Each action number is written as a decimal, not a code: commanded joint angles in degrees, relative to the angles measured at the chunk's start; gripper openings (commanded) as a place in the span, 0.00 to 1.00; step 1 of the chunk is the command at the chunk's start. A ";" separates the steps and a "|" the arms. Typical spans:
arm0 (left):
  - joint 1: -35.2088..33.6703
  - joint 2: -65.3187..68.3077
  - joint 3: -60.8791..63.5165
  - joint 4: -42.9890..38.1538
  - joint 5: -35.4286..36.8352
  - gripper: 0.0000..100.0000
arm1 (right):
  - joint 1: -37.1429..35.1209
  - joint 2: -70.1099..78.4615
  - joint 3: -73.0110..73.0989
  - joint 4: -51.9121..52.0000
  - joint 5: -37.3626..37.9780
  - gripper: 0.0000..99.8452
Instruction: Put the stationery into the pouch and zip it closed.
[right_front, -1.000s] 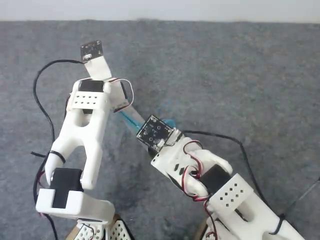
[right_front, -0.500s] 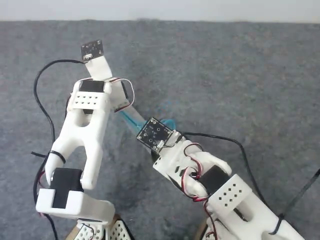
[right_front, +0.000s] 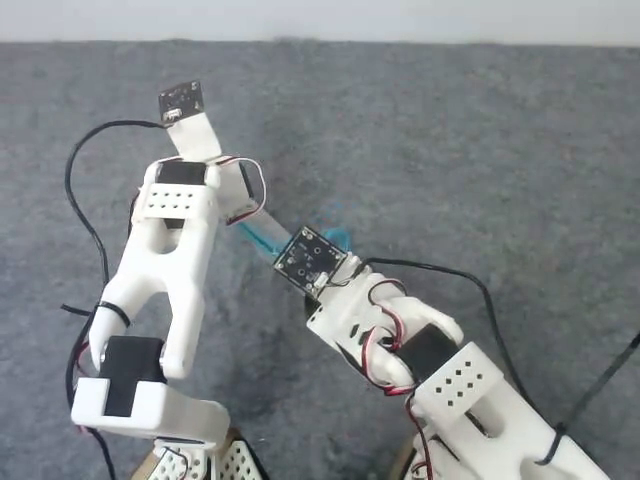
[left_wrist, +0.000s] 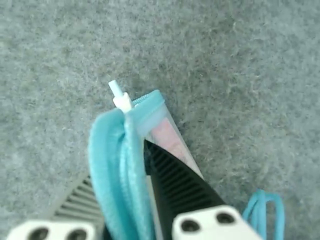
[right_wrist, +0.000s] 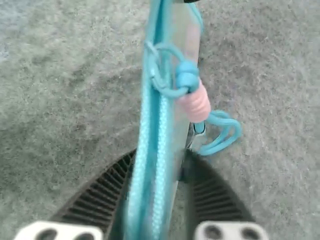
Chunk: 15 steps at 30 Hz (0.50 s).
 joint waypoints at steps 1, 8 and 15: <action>0.62 1.32 3.03 0.26 -1.32 0.01 | 1.71 0.04 -2.81 0.92 -0.26 0.02; -1.58 -3.69 0.75 3.52 -6.15 0.02 | 2.15 -0.40 -2.20 5.58 6.07 0.01; -7.74 -17.49 1.19 7.03 -14.95 0.07 | 1.54 -0.48 -2.29 9.45 12.84 0.01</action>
